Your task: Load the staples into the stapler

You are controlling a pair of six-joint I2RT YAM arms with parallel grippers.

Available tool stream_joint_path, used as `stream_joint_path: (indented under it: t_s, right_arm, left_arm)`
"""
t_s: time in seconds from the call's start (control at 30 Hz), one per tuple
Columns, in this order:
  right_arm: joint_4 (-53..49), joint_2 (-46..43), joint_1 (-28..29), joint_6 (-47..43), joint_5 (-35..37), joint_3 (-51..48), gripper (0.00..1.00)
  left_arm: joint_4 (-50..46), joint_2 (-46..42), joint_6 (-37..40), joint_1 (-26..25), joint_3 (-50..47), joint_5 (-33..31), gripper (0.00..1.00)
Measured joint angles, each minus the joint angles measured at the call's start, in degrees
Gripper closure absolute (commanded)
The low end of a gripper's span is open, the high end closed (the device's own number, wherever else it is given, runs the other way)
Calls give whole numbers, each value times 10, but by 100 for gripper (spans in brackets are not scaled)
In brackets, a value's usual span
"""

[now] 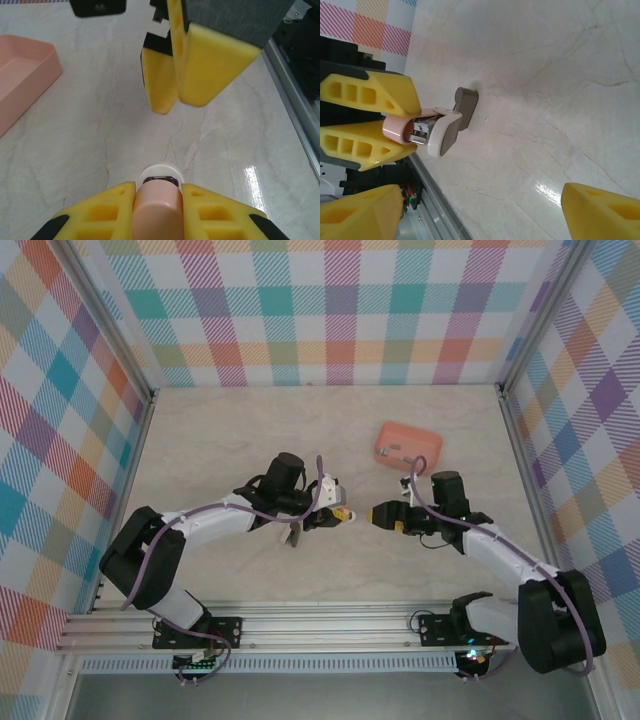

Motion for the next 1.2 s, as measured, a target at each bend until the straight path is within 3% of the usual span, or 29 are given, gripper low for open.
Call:
stream_joint_path:
  t_s: [0.43, 1.2]
  right_arm:
    - [44, 69, 44, 21, -28, 32, 24]
    - [58, 118, 45, 19, -10, 37, 30]
  left_arm:
    - [0, 0, 12, 0, 0, 3, 100]
    - [-7, 0, 12, 0, 3, 16, 100]
